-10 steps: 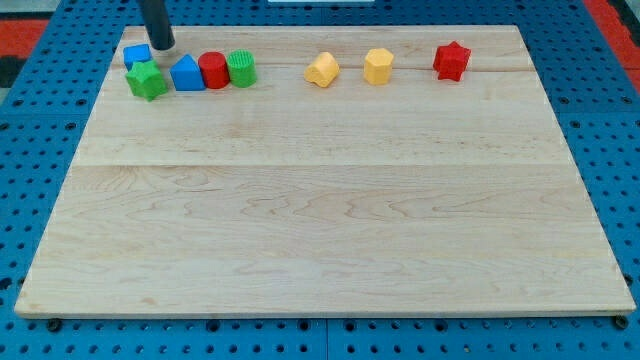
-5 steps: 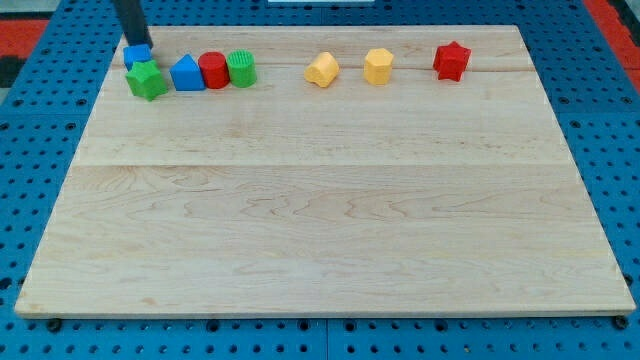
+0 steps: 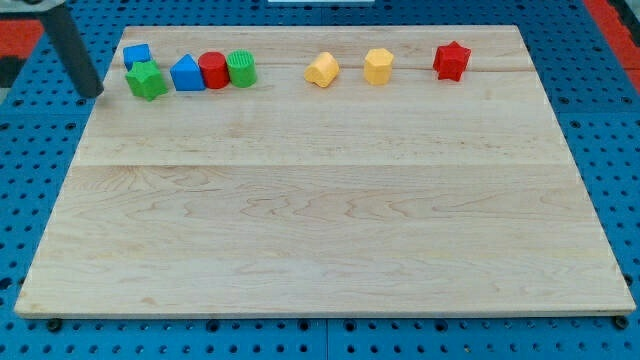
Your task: Move the blue cube to the left of the green star
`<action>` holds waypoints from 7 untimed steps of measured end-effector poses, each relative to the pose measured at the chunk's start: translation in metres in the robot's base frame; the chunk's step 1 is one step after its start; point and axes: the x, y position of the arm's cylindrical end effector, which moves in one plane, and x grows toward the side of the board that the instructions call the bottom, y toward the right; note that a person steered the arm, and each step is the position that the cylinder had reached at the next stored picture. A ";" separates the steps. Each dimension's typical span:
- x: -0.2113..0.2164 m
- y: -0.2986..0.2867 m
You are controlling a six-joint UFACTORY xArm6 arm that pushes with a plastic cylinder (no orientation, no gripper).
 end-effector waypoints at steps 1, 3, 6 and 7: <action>0.012 0.015; -0.001 0.043; -0.028 0.077; -0.031 0.009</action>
